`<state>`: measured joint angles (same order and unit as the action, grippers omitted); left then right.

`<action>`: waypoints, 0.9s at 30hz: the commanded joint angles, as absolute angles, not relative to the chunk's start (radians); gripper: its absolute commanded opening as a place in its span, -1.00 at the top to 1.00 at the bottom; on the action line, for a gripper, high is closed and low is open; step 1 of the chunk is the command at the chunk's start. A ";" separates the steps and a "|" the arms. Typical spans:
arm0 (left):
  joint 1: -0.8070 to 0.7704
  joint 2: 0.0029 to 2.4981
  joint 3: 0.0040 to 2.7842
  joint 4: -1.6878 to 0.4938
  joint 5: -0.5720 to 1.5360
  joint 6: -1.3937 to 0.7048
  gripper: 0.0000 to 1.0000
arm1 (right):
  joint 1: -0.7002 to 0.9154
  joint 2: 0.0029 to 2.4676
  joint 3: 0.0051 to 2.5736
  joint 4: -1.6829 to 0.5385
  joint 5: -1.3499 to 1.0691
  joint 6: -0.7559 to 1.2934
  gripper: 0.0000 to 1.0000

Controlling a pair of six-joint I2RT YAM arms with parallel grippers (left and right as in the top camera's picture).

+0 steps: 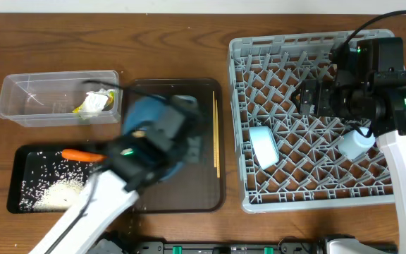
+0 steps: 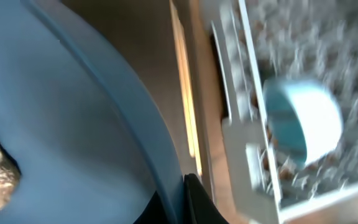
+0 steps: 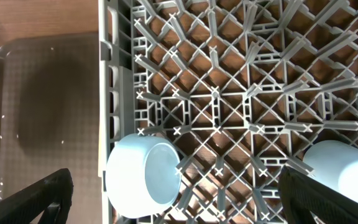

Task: Sort waste into correct bins and load items into the dishwasher rack
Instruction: 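Lift the blue plate left and tip its food onto the black tray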

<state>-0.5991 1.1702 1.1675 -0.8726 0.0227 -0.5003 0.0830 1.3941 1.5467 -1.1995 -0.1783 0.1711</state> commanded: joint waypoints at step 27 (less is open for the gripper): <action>1.035 1.007 1.042 -0.987 1.316 0.144 0.88 | 0.086 1.394 1.541 -1.240 -0.168 0.160 -0.98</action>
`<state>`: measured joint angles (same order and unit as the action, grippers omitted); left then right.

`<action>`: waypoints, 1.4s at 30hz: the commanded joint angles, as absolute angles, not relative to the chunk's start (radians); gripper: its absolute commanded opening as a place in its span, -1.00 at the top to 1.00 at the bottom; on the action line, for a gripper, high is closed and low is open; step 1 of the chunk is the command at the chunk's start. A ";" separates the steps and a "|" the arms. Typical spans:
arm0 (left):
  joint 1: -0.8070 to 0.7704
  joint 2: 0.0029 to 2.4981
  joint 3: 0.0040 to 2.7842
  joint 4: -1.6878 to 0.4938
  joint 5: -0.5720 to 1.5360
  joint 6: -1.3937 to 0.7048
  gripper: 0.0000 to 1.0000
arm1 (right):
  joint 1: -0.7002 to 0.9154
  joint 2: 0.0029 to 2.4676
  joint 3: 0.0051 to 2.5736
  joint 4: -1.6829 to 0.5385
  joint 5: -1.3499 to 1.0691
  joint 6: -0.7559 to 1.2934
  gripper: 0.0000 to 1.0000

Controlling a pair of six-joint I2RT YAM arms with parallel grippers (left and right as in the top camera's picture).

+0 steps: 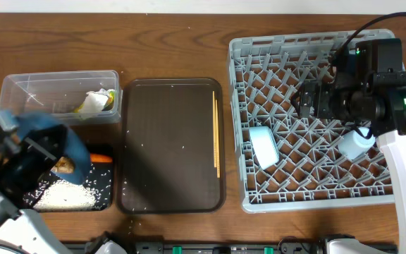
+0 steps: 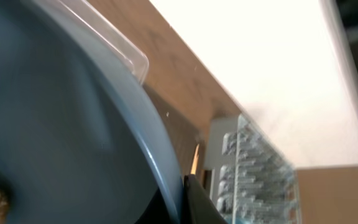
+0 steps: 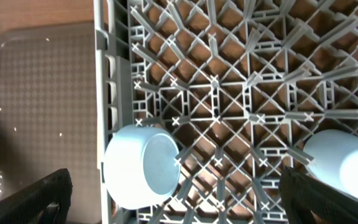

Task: Sort waste into correct bins and load items into the dishwasher rack
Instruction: 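Lift the blue plate left and tip its food onto the black tray, then swing the plate right over the rack toward the right gripper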

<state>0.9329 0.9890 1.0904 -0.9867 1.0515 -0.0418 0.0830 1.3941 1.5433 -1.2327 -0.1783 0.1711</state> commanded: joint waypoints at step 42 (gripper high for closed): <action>0.001 1.256 0.869 0.759 1.018 -0.756 0.88 | 0.022 1.393 1.541 -1.245 0.037 0.440 -0.98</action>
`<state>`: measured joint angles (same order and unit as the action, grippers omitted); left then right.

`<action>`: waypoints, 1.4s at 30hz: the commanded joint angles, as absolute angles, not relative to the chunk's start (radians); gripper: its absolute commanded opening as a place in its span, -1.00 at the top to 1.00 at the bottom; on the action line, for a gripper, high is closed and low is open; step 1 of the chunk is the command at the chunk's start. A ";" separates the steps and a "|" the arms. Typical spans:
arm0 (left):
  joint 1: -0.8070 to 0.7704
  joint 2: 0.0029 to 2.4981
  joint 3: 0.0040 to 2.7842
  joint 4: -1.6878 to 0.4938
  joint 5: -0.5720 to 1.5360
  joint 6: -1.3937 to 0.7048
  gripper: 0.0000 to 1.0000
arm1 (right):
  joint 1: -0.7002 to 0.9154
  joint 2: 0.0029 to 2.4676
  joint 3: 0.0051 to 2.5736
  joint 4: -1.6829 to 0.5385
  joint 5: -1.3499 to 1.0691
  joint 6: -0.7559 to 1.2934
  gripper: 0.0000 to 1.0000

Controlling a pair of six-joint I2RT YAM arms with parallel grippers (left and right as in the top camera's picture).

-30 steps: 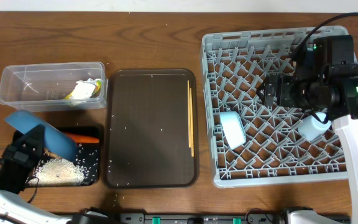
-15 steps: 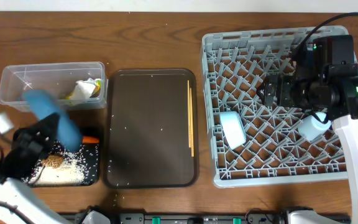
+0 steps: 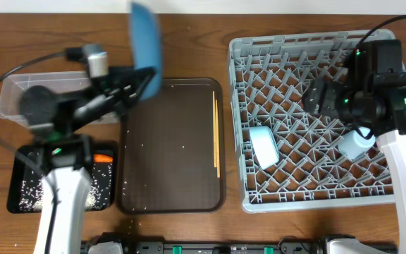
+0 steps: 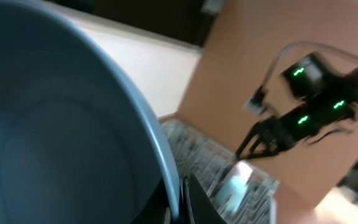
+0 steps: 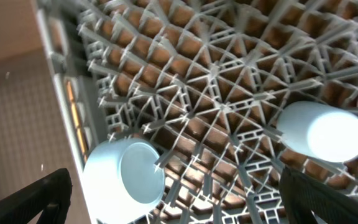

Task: Sort waste into correct bins and load items into the dishwasher rack
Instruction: 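Swing the plate right over the rack toward the right gripper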

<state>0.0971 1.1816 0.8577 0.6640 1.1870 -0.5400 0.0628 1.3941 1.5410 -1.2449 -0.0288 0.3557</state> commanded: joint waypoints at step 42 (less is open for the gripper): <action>-0.588 1.916 1.041 1.283 0.530 -1.106 0.87 | -0.154 1.393 1.541 -1.277 0.038 0.421 -0.98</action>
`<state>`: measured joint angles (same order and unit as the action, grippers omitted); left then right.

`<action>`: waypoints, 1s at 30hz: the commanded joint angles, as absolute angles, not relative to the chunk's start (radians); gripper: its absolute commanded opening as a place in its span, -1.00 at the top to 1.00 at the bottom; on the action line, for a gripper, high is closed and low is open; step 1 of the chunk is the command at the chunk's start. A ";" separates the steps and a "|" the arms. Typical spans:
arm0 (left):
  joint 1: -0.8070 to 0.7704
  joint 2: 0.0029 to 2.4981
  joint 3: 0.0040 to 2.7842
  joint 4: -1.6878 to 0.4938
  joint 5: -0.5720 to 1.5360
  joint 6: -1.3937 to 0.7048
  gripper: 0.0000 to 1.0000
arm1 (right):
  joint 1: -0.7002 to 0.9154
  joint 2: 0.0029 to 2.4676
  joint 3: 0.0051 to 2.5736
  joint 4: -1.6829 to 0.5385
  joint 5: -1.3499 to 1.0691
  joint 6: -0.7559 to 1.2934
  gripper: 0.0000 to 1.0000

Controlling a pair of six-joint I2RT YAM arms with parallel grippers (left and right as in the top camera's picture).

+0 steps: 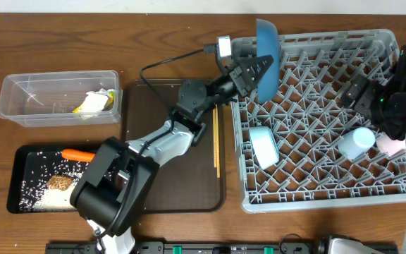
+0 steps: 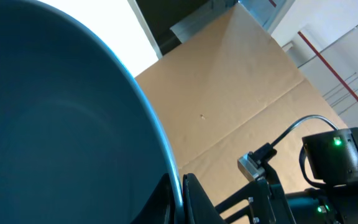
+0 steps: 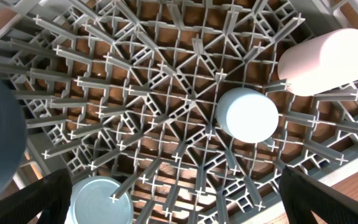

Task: Sort waste into correct bins and load items into the dishwasher rack
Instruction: 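Swing the plate right over the rack toward the right gripper, then set the blue plate upright in the rack's left side and release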

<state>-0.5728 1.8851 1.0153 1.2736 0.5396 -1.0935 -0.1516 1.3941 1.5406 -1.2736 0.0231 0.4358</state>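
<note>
A blue plate (image 1: 267, 46) stands on edge over the back left corner of the grey dishwasher rack (image 1: 309, 185). My left gripper (image 1: 252, 71) is shut on its rim; in the left wrist view the plate (image 2: 61, 124) fills the left side, with the gripper (image 2: 180, 199) pinching its edge. My right gripper (image 1: 358, 90) hangs open over the rack's right part, its jaws (image 3: 188, 205) wide apart with nothing between them. In the rack lie a light-blue bowl (image 3: 101, 202), a white cup (image 3: 247, 115) and a pink cup (image 3: 325, 59).
A brown tray (image 1: 168, 162) left of the rack holds chopsticks (image 1: 217, 137) along its right side. A clear bin (image 1: 20, 106) at far left holds a wrapper (image 1: 94, 104). The black bin (image 1: 13, 201) in front of it holds rice, a carrot (image 1: 80, 154) and a brown food lump (image 1: 60, 182).
The left gripper has carried the blue plate from above the tray's back left corner to the rack's back left corner. The right gripper now sits further right over the rack, still open.
The left gripper first held the plate, with a brown lump on it, over the tray. Then it held the plate tilted over the black bin. Later the plate was empty and raised behind the tray; the lump now lies in the black bin and the plate is at the rack.
</note>
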 commanded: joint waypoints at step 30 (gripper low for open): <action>-0.458 1.997 1.041 1.074 0.672 -0.985 -0.22 | -0.154 1.393 1.541 -1.293 0.057 0.403 -0.99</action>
